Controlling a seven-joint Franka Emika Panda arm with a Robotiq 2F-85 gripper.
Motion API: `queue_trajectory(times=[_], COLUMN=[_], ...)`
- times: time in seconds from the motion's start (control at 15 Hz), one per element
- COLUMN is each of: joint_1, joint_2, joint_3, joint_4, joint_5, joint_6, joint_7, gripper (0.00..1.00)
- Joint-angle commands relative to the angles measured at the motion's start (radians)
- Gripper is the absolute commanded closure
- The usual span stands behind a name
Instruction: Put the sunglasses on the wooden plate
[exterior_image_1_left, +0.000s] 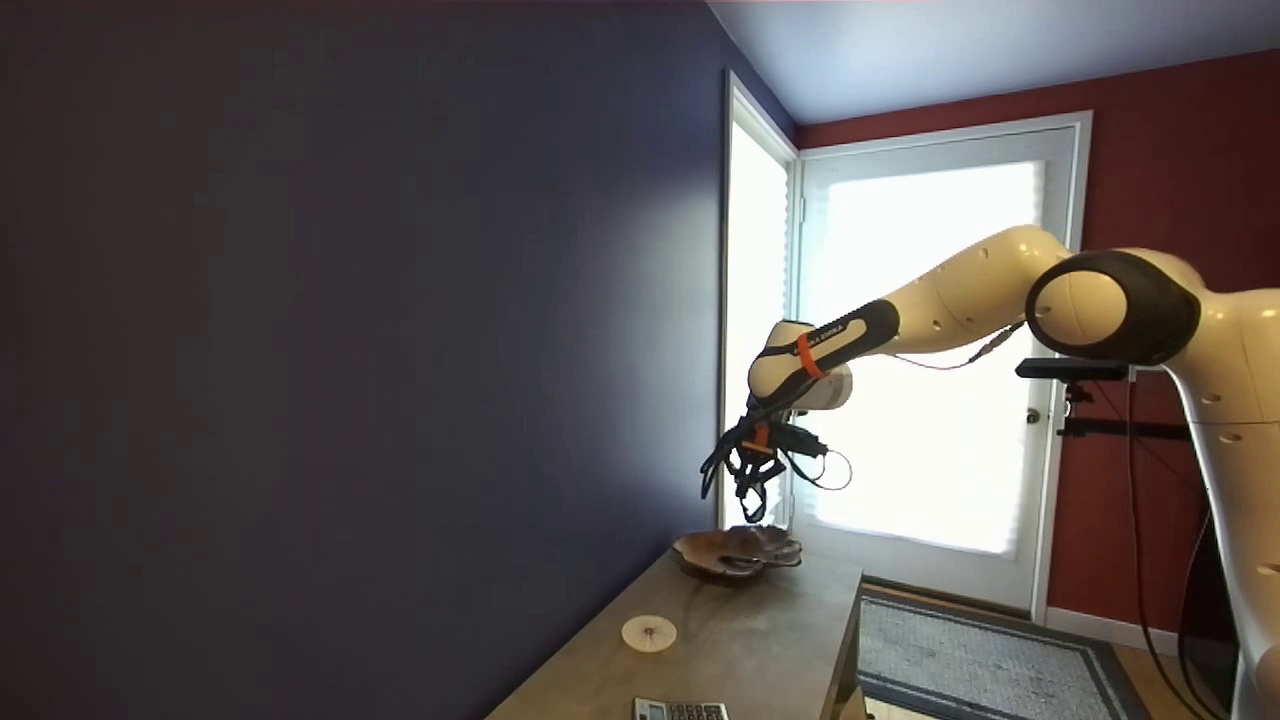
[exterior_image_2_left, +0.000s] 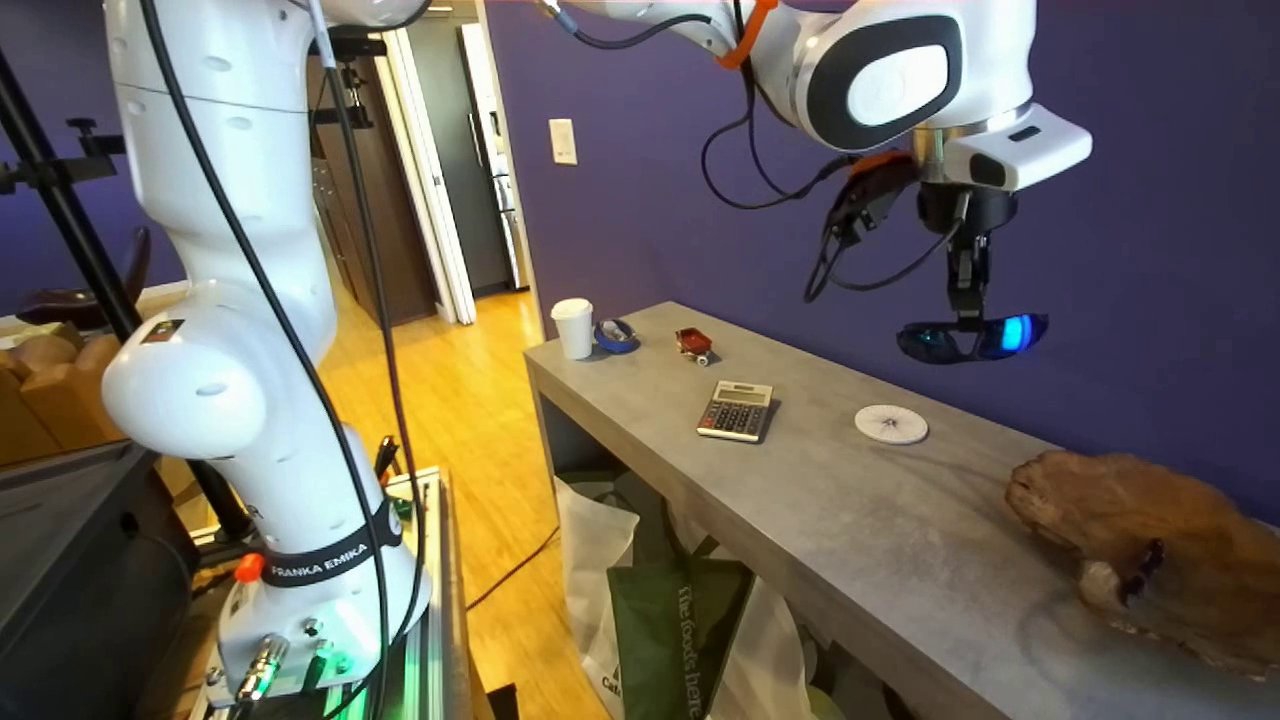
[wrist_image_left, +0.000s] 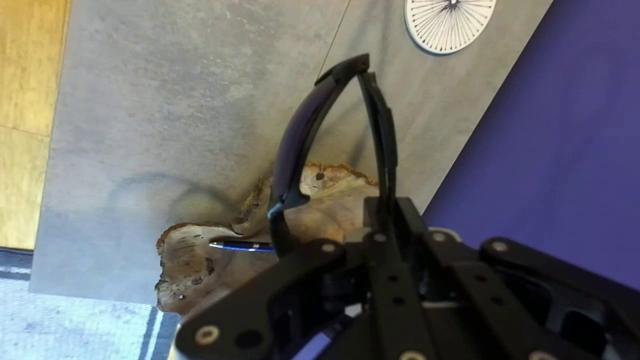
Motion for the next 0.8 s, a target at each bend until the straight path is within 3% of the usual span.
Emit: queue_trajectory(times=[0.0,0.13,0.2,0.73], joint_1=[0.005,0.009,0.009,-0.083], joint_2=[0.001,-0.002,-0.002,0.254], joint_3=[-0.005,-0.004,-0.004,-0.041], joint_4=[0.003,0.003,0.003,0.296], joint_5=[0.003,0.002,0.002,0.111], joint_6=[-0.004,-0.004,-0.004,-0.025], joint_7=[-0.003,-0.003,-0.003,0.122], gripper=[0.92,0.92,0.98,0.98])
